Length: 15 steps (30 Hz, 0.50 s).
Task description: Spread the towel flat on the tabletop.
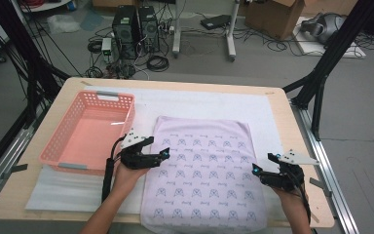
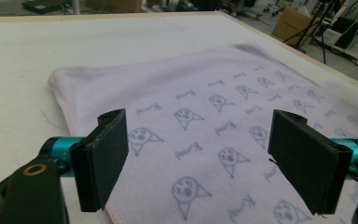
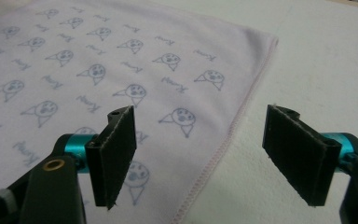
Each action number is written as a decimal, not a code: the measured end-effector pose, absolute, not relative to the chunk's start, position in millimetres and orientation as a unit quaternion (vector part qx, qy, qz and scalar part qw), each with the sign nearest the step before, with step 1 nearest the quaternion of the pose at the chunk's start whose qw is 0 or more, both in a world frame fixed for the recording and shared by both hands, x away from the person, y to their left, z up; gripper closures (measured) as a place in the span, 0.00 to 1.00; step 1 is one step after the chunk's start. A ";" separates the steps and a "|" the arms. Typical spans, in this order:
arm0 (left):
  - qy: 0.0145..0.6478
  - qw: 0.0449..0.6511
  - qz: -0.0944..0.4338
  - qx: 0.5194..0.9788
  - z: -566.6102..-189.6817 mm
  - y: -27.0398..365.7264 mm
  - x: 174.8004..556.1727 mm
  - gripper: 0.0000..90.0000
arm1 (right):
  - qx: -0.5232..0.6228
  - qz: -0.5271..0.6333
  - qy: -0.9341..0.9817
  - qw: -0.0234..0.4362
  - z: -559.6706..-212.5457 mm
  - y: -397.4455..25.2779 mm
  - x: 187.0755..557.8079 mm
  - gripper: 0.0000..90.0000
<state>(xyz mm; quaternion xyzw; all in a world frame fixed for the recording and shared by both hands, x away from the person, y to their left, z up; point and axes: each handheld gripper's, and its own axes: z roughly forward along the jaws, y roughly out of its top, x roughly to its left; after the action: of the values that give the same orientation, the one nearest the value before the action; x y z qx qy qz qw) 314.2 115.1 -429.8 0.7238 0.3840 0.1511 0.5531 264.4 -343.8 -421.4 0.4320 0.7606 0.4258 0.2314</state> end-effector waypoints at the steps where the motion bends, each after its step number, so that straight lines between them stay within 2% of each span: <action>1: 0.382 0.554 0.149 0.724 -430.1 115.5 313.1 0.22 | 0.432 0.427 0.760 0.231 -421.3 -344.1 263.4 0.25; 15: 0.368 0.557 0.150 0.729 -429.1 117.0 307.1 0.24 | 0.438 0.446 0.744 0.238 -419.4 -347.2 259.1 0.21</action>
<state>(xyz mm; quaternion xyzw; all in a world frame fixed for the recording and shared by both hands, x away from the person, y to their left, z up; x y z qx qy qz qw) 307.1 117.0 -429.1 0.7292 0.3683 0.1500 0.5570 259.1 -347.2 -419.4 0.4381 0.7435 0.4458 0.2377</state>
